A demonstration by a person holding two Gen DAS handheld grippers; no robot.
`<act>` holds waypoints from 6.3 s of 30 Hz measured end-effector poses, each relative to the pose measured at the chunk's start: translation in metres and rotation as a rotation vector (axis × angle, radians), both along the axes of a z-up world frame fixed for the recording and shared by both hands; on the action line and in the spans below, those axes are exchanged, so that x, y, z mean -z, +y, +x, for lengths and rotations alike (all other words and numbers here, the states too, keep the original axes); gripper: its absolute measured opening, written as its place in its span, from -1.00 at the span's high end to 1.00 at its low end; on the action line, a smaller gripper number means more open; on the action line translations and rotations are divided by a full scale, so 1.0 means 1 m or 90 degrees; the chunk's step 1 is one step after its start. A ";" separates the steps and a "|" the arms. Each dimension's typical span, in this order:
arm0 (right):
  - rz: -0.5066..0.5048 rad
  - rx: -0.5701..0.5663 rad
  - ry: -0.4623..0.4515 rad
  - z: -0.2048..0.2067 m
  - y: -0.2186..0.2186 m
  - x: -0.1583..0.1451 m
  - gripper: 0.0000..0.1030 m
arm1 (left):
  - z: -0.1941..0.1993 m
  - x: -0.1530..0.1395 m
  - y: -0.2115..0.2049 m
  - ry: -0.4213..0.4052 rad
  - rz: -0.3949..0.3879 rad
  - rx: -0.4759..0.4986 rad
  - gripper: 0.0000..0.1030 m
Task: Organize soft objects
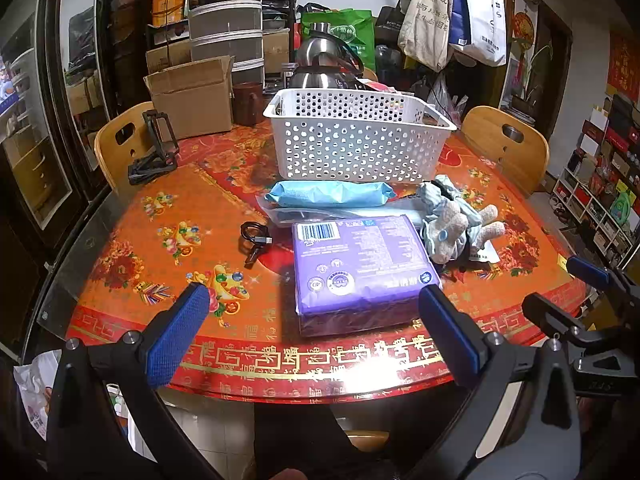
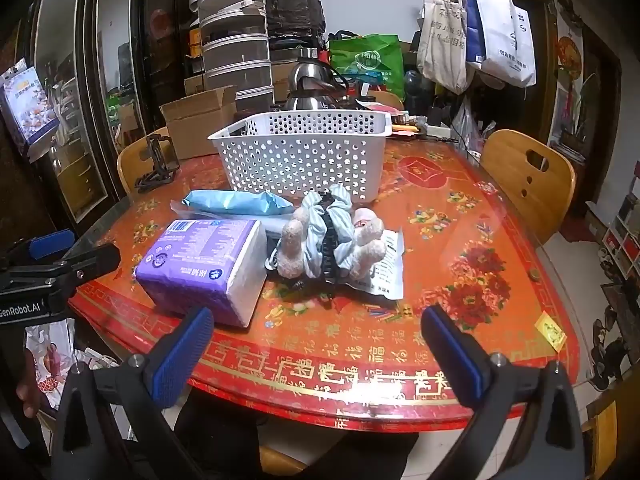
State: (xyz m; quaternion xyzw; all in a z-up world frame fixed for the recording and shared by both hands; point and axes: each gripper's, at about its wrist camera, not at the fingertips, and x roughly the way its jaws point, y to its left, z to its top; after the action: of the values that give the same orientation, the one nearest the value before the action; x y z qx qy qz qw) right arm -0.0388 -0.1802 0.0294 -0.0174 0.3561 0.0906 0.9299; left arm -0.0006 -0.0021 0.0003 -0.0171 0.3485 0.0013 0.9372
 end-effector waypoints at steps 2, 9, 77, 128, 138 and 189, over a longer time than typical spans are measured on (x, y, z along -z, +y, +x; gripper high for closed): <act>-0.001 0.000 0.000 0.000 0.000 0.000 -1.00 | -0.001 0.000 0.000 0.000 -0.001 -0.001 -1.00; -0.002 0.000 0.001 0.000 0.001 0.000 -1.00 | 0.000 0.000 -0.001 0.000 0.001 -0.001 -1.00; 0.006 -0.004 -0.049 0.017 0.007 0.018 -1.00 | 0.006 0.007 0.026 -0.059 0.022 -0.003 -1.00; 0.051 -0.226 -0.007 0.042 0.071 0.085 0.26 | 0.028 0.110 0.023 -0.062 -0.058 0.200 0.23; 0.050 -0.214 -0.009 0.035 0.069 0.087 0.41 | 0.027 0.102 0.026 -0.051 -0.079 0.187 0.31; 0.012 -0.166 -0.139 0.180 0.028 -0.074 0.44 | 0.188 -0.088 -0.021 -0.164 -0.066 0.200 0.31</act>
State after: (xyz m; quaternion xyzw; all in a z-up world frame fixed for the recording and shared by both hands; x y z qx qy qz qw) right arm 0.1407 -0.1527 0.1037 -0.0644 0.2466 0.2116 0.9435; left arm 0.1875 -0.0230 0.0883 -0.0109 0.2238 -0.1650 0.9605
